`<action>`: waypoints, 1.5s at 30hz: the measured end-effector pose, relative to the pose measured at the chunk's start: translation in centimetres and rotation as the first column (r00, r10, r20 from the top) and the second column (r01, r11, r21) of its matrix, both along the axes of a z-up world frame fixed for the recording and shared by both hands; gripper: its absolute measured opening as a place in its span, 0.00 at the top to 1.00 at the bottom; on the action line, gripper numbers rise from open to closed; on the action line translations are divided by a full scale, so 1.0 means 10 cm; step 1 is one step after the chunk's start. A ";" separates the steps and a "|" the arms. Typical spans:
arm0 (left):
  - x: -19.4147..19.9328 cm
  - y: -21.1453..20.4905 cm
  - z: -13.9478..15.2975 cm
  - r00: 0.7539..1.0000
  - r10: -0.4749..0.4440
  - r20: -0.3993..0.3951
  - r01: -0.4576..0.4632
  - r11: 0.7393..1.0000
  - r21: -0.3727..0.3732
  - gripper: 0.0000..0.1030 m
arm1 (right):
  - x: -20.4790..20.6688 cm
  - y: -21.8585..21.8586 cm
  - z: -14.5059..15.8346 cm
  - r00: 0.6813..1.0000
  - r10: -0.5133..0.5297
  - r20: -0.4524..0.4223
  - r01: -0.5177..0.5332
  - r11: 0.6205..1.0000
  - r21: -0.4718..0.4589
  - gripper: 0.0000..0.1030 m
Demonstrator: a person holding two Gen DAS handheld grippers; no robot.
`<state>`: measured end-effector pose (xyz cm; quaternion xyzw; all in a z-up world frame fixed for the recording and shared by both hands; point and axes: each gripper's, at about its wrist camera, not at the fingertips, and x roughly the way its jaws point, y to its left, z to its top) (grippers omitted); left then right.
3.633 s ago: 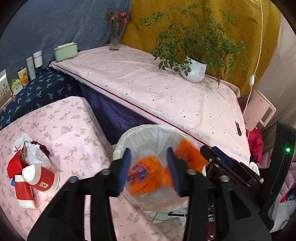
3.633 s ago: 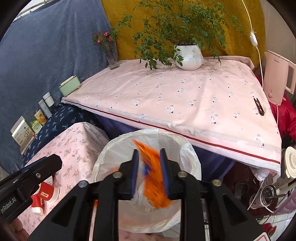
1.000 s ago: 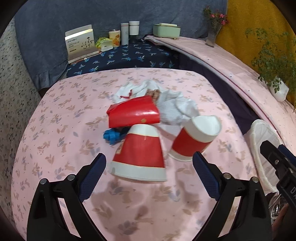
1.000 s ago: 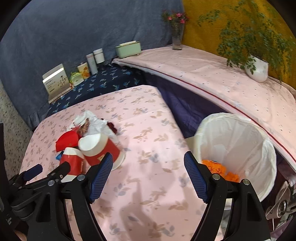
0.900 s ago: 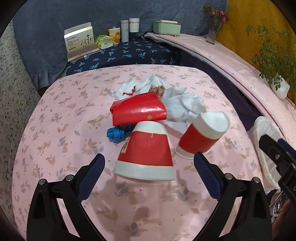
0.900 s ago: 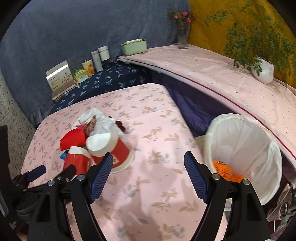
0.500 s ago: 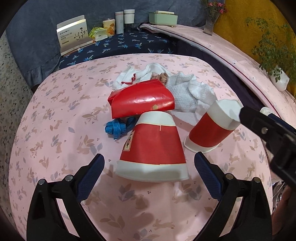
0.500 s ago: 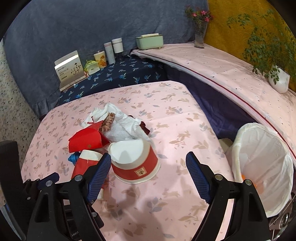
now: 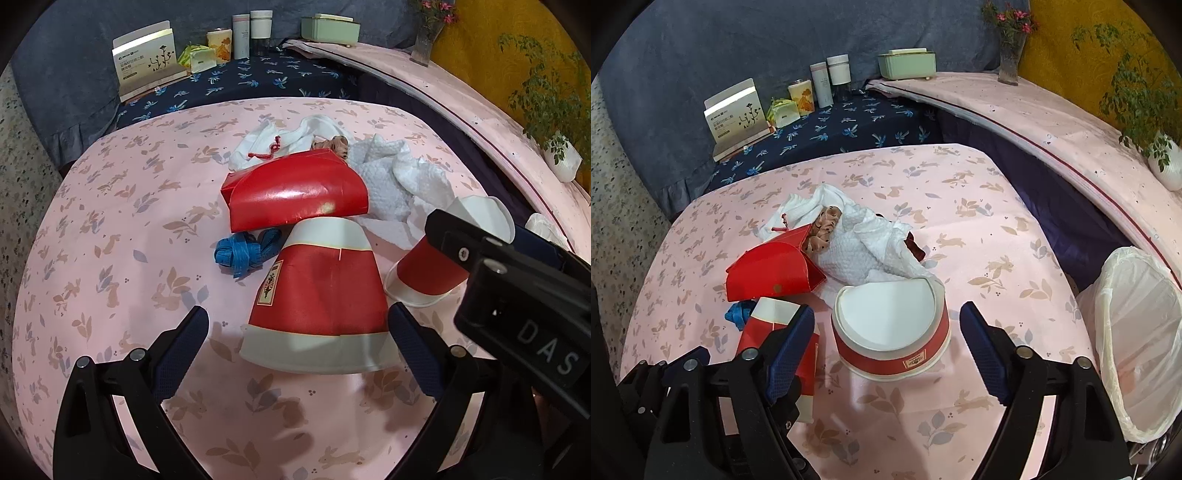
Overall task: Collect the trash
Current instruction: 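Grasp the red cone cup with the left tool while the right tool grasps the white-rimmed red cup, then carry both red cups with both tools over the white trash bin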
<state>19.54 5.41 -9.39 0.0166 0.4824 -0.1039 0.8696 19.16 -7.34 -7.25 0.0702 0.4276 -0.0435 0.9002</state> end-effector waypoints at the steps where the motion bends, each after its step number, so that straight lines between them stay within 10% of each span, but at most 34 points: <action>1: 0.01 -0.01 -0.01 1.000 -0.001 -0.003 0.001 1.000 -0.002 0.10 | 0.01 -0.01 -0.02 1.000 -0.002 -0.005 0.002 1.000 0.003 0.35; 22: 0.00 -0.17 -0.06 0.998 -0.029 -0.047 0.025 0.997 -0.072 0.23 | -0.24 -0.49 0.14 0.995 -0.087 0.041 0.086 0.996 0.035 0.39; 45: -0.48 -1.12 0.60 0.979 -0.185 0.084 0.190 0.981 -0.049 0.23 | -0.90 -1.32 0.54 0.964 -0.227 0.141 0.219 0.973 0.072 0.39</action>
